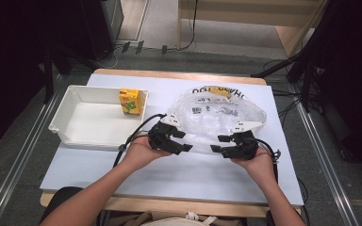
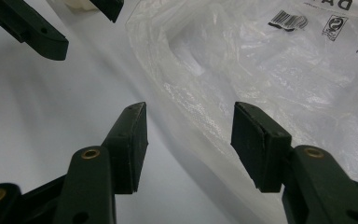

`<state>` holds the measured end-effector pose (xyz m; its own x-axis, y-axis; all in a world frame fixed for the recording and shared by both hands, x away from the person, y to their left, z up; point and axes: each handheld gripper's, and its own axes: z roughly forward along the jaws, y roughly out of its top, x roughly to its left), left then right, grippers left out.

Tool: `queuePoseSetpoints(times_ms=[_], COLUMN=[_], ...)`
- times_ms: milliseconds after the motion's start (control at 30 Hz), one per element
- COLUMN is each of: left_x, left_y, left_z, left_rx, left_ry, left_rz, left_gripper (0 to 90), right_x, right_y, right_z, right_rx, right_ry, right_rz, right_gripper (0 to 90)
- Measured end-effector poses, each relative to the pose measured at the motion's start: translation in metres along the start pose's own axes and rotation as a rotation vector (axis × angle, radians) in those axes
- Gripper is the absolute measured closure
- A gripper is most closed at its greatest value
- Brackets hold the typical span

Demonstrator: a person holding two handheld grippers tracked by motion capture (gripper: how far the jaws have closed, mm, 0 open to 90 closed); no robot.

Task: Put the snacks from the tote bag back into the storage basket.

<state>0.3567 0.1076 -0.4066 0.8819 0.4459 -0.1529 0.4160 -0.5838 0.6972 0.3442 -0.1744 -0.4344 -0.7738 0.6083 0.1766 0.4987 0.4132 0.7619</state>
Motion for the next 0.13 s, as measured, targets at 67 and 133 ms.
queuePoseSetpoints(times_ms=[67,133], left_x=[0.0008,0.0016], left_y=[-0.0003,-0.0003], left_z=[0.0001,-0.0004], left_rx=[0.001,-0.003], left_ry=[-0.006,-0.011], left_rz=[0.001,-0.005], left_gripper=[41.2,41.3], right_x=[0.0002,0.0005], right_y=[0.0000,-0.0001], right_z=[0.0002,0.0004], right_rx=[0.001,0.005], right_ry=[0.002,0.005], right_rz=[-0.001,0.001], right_gripper=[46.7,47.0])
